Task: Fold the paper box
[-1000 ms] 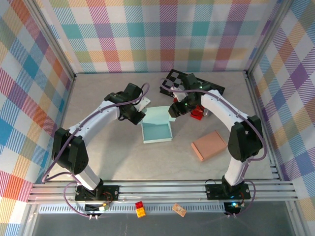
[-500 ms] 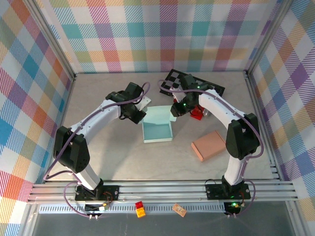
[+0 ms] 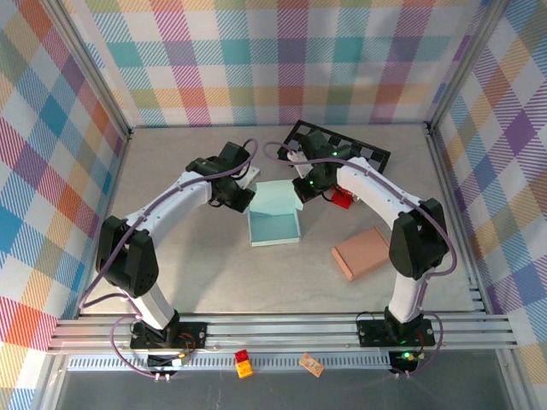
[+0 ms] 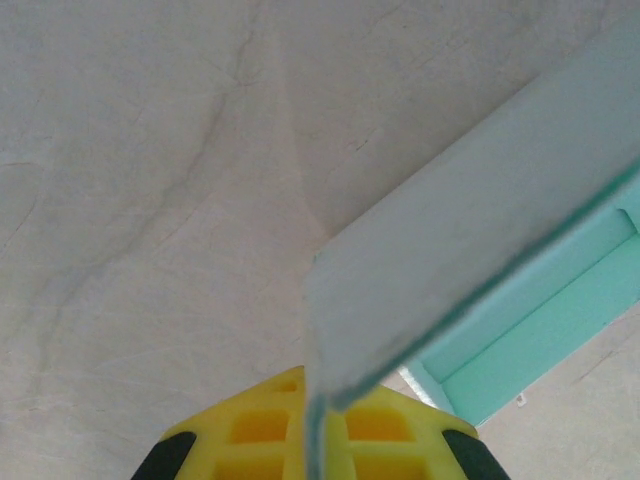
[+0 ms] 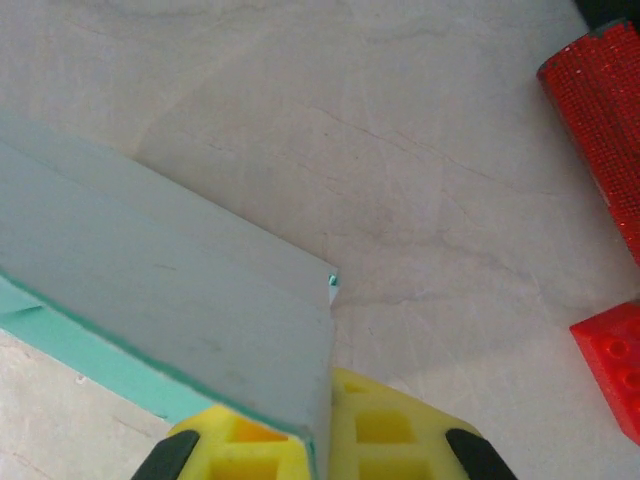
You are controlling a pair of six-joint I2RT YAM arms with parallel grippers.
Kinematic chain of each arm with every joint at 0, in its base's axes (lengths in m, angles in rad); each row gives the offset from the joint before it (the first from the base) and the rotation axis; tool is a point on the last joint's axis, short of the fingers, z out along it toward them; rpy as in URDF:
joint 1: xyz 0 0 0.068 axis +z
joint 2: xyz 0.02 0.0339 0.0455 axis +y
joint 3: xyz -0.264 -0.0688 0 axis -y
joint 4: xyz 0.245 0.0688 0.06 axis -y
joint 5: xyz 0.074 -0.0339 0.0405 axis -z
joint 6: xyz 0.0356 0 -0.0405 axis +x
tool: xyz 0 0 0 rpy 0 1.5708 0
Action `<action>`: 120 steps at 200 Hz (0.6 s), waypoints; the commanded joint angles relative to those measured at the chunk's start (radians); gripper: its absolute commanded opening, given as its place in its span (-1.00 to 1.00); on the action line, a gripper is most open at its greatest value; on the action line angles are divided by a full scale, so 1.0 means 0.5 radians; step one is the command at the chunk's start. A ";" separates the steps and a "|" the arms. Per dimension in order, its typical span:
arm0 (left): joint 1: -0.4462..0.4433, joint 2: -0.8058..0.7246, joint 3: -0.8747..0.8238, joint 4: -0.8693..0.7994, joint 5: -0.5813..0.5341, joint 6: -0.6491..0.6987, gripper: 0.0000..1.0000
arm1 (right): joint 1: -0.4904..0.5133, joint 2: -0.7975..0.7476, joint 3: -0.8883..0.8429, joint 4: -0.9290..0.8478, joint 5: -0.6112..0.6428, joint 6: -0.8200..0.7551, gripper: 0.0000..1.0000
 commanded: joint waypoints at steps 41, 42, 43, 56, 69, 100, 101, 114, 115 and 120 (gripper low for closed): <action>0.005 0.077 0.099 0.120 -0.167 -0.532 -1.00 | 0.116 0.012 0.166 0.062 0.267 0.495 -1.00; 0.005 0.078 0.101 0.122 -0.167 -0.539 -1.00 | 0.118 0.013 0.169 0.063 0.271 0.503 -1.00; 0.005 0.081 0.103 0.124 -0.166 -0.545 -1.00 | 0.120 0.015 0.170 0.063 0.277 0.510 -1.00; 0.008 0.118 0.137 0.142 -0.166 -0.631 -1.00 | 0.143 0.034 0.189 0.090 0.328 0.603 -1.00; 0.006 0.151 0.156 0.162 -0.203 -0.706 -1.00 | 0.162 0.055 0.200 0.126 0.351 0.676 -1.00; 0.008 0.192 0.129 0.276 -0.280 -0.764 -1.00 | 0.200 0.132 0.247 0.198 0.428 0.765 -1.00; 0.008 0.193 0.128 0.280 -0.281 -0.765 -1.00 | 0.200 0.136 0.246 0.202 0.430 0.767 -1.00; 0.011 0.205 0.121 0.318 -0.280 -0.775 -1.00 | 0.204 0.151 0.226 0.265 0.444 0.789 -1.00; 0.011 0.205 0.121 0.322 -0.280 -0.776 -1.00 | 0.204 0.152 0.223 0.272 0.443 0.790 -1.00; 0.011 0.203 0.113 0.342 -0.280 -0.774 -1.00 | 0.204 0.152 0.209 0.307 0.442 0.793 -1.00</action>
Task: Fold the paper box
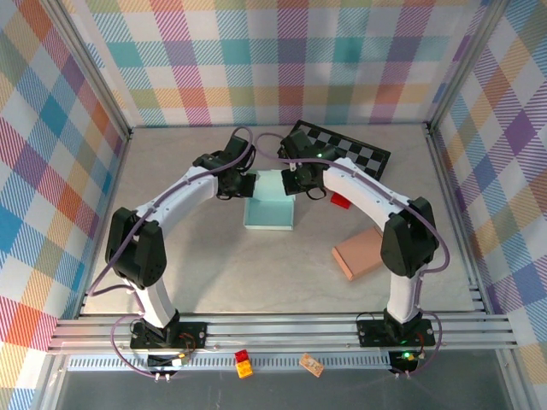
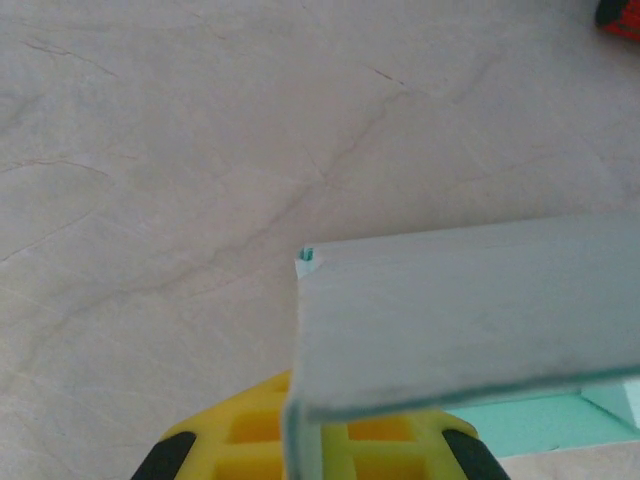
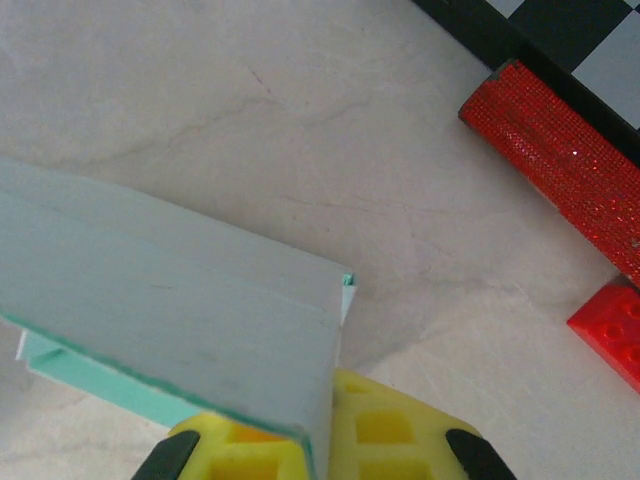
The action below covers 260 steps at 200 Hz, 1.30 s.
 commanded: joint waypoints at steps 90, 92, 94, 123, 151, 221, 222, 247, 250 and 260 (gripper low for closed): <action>0.070 -0.067 -0.295 0.628 0.142 -0.138 -1.00 | 0.046 0.052 -0.083 0.561 0.068 0.376 -1.00; 0.070 -0.067 -0.300 0.632 0.145 -0.138 -1.00 | 0.047 0.053 -0.083 0.563 0.074 0.385 -1.00; 0.073 -0.068 -0.302 0.636 0.147 -0.141 -1.00 | 0.047 0.053 -0.081 0.565 0.079 0.393 -1.00; 0.083 -0.083 -0.363 0.730 0.211 -0.151 -1.00 | 0.062 0.054 -0.104 0.578 0.151 0.495 -1.00; 0.083 -0.141 -0.511 0.949 0.278 -0.155 -1.00 | 0.093 -0.010 -0.284 0.764 0.187 0.487 -1.00; 0.083 -0.317 -0.923 1.404 0.319 -0.152 -1.00 | 0.136 -0.211 -0.759 1.204 0.216 0.479 -1.00; 0.083 -0.317 -0.926 1.406 0.318 -0.153 -1.00 | 0.136 -0.212 -0.763 1.208 0.216 0.479 -1.00; 0.080 -0.317 -0.983 1.435 0.326 -0.163 -1.00 | 0.142 -0.259 -0.855 1.261 0.227 0.468 -1.00; 0.079 -0.320 -0.993 1.442 0.325 -0.167 -1.00 | 0.142 -0.262 -0.863 1.259 0.230 0.468 -1.00; 0.078 -0.326 -1.031 1.473 0.323 -0.177 -1.00 | 0.142 -0.267 -0.881 1.250 0.235 0.471 -1.00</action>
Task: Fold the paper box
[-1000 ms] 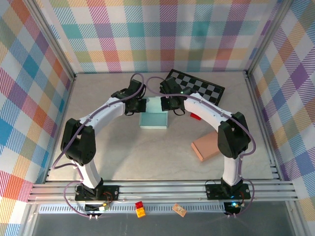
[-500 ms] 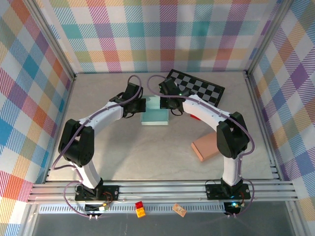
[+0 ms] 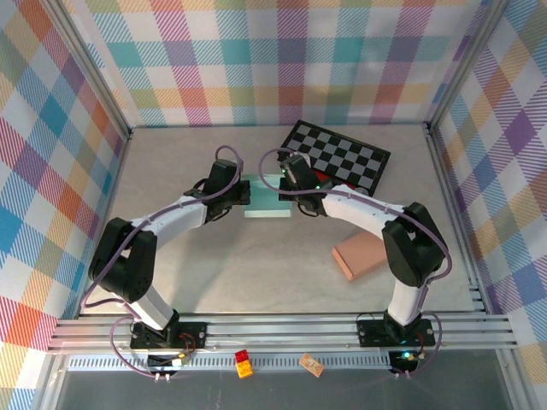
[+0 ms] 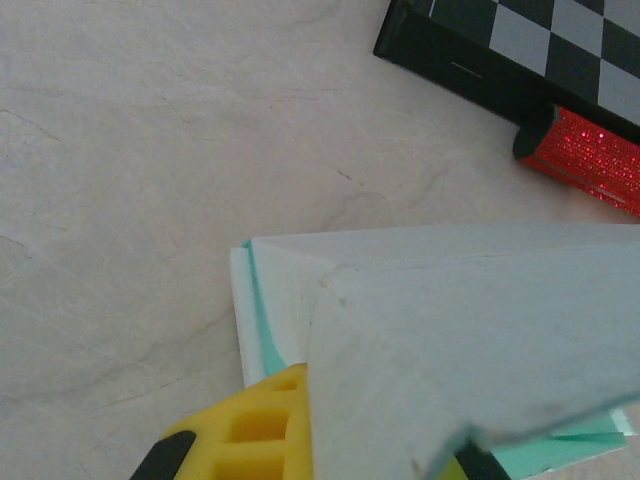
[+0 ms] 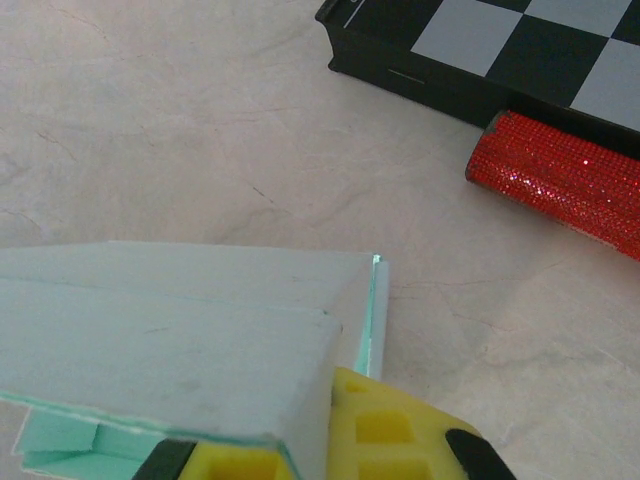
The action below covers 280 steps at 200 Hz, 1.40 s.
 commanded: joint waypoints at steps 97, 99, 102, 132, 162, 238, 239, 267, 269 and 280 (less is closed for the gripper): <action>-0.069 -0.104 -0.211 0.103 -0.021 -0.029 -1.00 | 0.045 -0.120 0.177 -0.542 -0.224 0.374 0.06; -0.069 -0.104 -0.211 0.100 -0.021 -0.027 -1.00 | 0.045 -0.122 0.187 -0.573 -0.235 0.397 0.10; -0.072 -0.105 -0.208 0.099 -0.028 -0.025 -1.00 | 0.045 -0.130 0.197 -0.616 -0.259 0.427 0.14; -0.077 -0.105 -0.207 0.087 -0.048 -0.022 -1.00 | 0.045 -0.318 0.105 -0.788 -0.513 0.670 0.42; -0.083 -0.099 -0.201 0.082 -0.048 -0.019 -1.00 | 0.040 -0.534 0.074 -0.921 -0.726 0.803 0.52; -0.097 -0.120 -0.198 0.055 -0.058 0.007 -1.00 | -0.510 -0.378 0.793 -1.420 -1.167 0.943 0.53; -0.099 -0.120 -0.195 0.055 -0.058 0.007 -1.00 | -0.524 -0.369 0.799 -1.420 -1.181 0.942 0.53; -0.109 -0.123 -0.194 0.033 -0.076 0.016 -1.00 | -0.805 0.015 1.049 -1.519 -1.630 0.976 0.40; -0.111 -0.123 -0.195 0.033 -0.074 0.016 -1.00 | -0.812 0.051 1.091 -1.547 -1.647 0.964 0.39; -0.115 -0.129 -0.199 0.030 -0.086 0.016 -1.00 | -0.827 0.246 1.302 -1.717 -1.690 0.872 0.38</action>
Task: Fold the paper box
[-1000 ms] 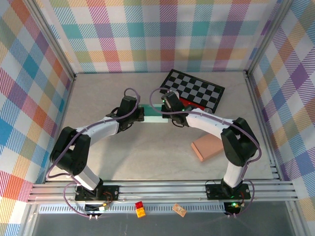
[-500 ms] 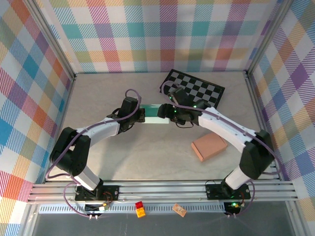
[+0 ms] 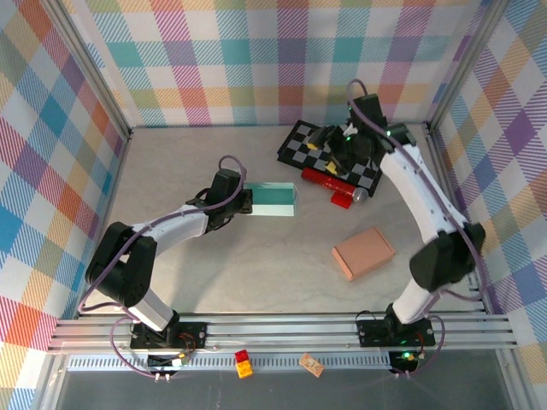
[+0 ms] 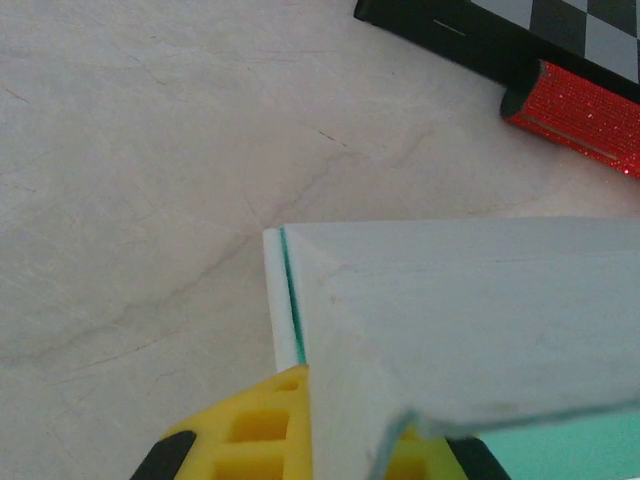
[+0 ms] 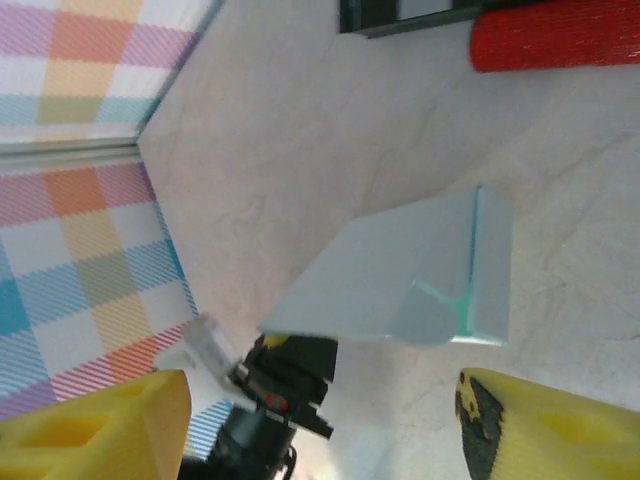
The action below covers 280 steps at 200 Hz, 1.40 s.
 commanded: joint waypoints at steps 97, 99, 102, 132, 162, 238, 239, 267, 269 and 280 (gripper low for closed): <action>-0.071 -0.076 -0.033 -0.141 -0.060 0.037 -1.00 | 0.060 0.805 0.323 -0.422 -0.529 -0.246 0.28; -0.071 -0.076 -0.036 -0.142 -0.063 0.035 -1.00 | 0.061 0.805 0.316 -0.420 -0.531 -0.251 0.28; -0.072 -0.079 -0.040 -0.143 -0.062 0.034 -1.00 | 0.059 0.808 0.310 -0.419 -0.535 -0.253 0.28; -0.091 -0.082 -0.044 -0.149 -0.065 0.017 -1.00 | 0.083 0.844 0.287 -0.415 -0.579 -0.292 0.27; -0.115 -0.085 -0.053 -0.185 -0.069 -0.021 -0.96 | 0.141 0.854 0.231 -0.419 -0.561 -0.340 0.21; -0.150 -0.165 -0.199 -0.256 -0.005 -0.203 -0.65 | 0.178 0.661 -0.227 -0.181 -0.501 -0.344 0.05; -0.150 -0.167 -0.203 -0.256 -0.005 -0.204 -0.64 | 0.179 0.660 -0.230 -0.178 -0.501 -0.343 0.05; -0.177 -0.190 -0.220 -0.284 0.033 -0.287 -0.52 | 0.212 0.642 -0.298 -0.151 -0.486 -0.354 0.05; -0.179 -0.193 -0.219 -0.290 0.036 -0.294 -0.50 | 0.213 0.636 -0.302 -0.149 -0.483 -0.353 0.05; -0.190 -0.212 -0.224 -0.316 0.042 -0.327 -0.45 | 0.225 0.614 -0.330 -0.128 -0.467 -0.347 0.04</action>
